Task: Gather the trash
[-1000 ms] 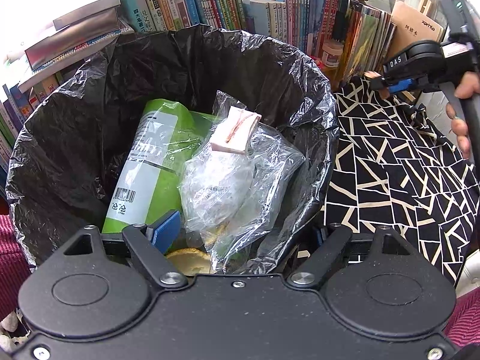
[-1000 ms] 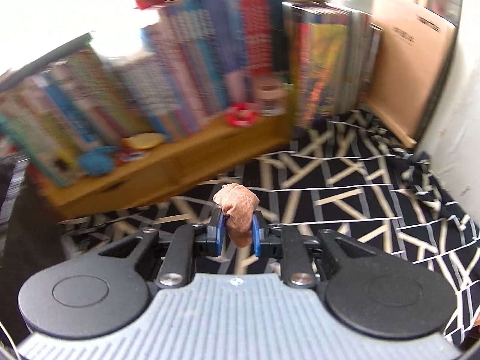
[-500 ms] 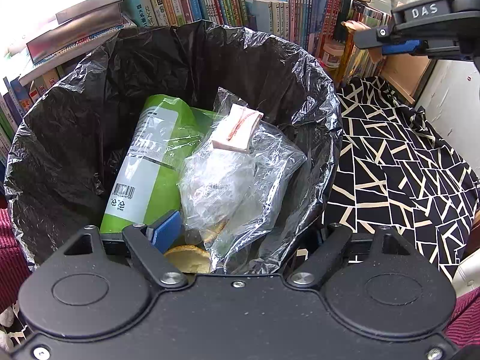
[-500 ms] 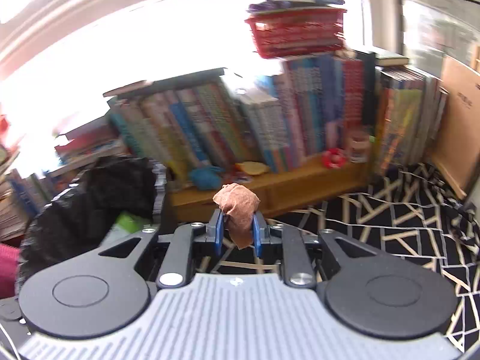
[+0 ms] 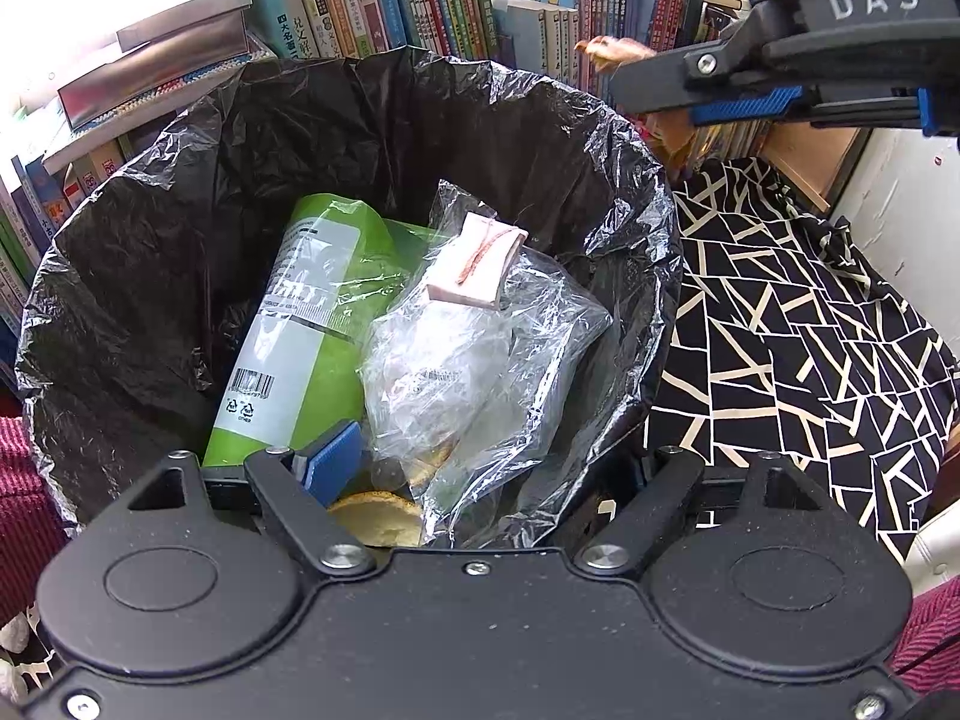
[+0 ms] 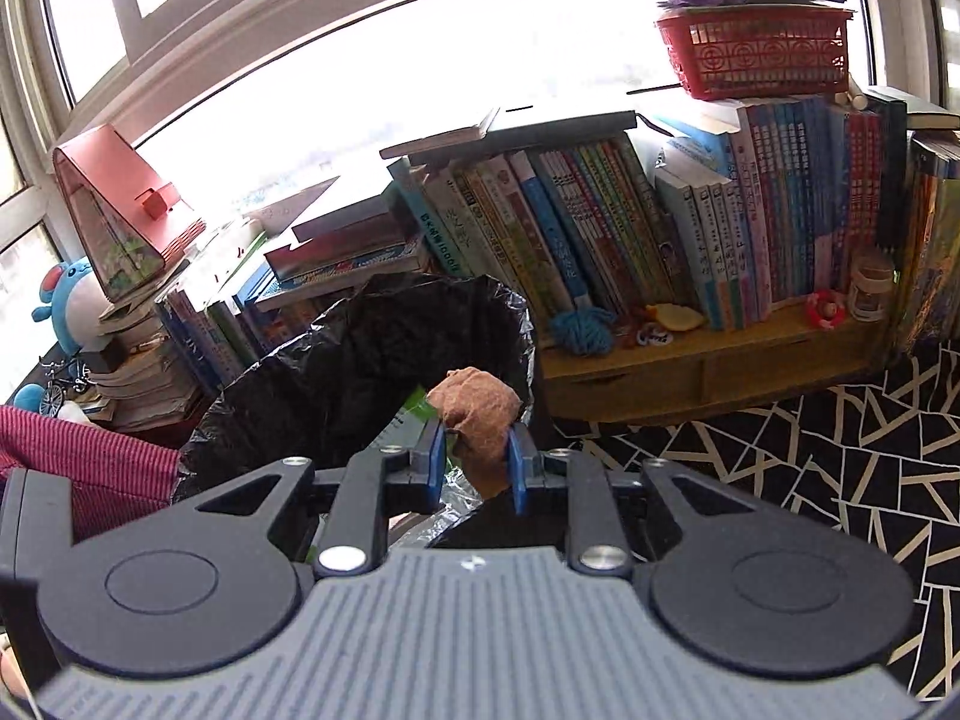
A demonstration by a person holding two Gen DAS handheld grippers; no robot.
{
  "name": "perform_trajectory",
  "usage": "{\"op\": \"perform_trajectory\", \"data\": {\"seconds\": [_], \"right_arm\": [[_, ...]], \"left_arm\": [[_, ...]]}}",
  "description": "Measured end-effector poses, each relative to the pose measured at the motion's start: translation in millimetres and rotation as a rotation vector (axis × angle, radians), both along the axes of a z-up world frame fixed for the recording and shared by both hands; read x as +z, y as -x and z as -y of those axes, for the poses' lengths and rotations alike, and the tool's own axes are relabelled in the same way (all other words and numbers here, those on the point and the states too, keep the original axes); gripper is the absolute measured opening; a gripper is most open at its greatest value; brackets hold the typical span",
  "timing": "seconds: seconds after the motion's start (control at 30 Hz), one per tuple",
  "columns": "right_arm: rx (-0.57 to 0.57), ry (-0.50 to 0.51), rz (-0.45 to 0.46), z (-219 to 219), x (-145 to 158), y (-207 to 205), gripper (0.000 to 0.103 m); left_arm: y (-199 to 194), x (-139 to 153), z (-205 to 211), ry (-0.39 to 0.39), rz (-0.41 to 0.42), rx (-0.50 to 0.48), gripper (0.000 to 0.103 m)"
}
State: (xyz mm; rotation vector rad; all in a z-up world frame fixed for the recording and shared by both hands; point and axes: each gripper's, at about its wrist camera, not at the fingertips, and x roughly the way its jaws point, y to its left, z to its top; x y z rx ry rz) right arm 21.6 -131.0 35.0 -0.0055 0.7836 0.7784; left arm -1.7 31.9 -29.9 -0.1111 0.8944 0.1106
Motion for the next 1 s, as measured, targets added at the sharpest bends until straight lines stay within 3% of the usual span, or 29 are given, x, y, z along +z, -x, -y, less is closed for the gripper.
{"op": "perform_trajectory", "data": {"seconds": [0.17, 0.23, 0.43, 0.63, 1.0], "right_arm": [[0.016, 0.009, 0.005, -1.1, -1.3, 2.6, 0.032], [0.022, 0.013, 0.015, -1.8, -0.8, 4.2, 0.050], [0.042, 0.015, 0.040, -4.9, 0.9, 8.4, 0.071], [0.046, 0.002, 0.072, -2.7, 4.8, 11.8, 0.083], [-0.062, 0.000, 0.113, 9.0, 14.3, 9.9, 0.093]], "left_arm": [[2.9, 3.8, 0.6, -0.004, 0.012, 0.001, 0.081], [3.9, 4.6, 0.9, -0.006, 0.013, 0.002, 0.081], [6.3, 8.4, 2.1, -0.009, 0.027, -0.003, 0.081], [10.0, 17.2, 2.1, -0.006, 0.064, -0.008, 0.081], [12.9, 20.9, 2.6, 0.010, 0.057, -0.008, 0.081]]}}
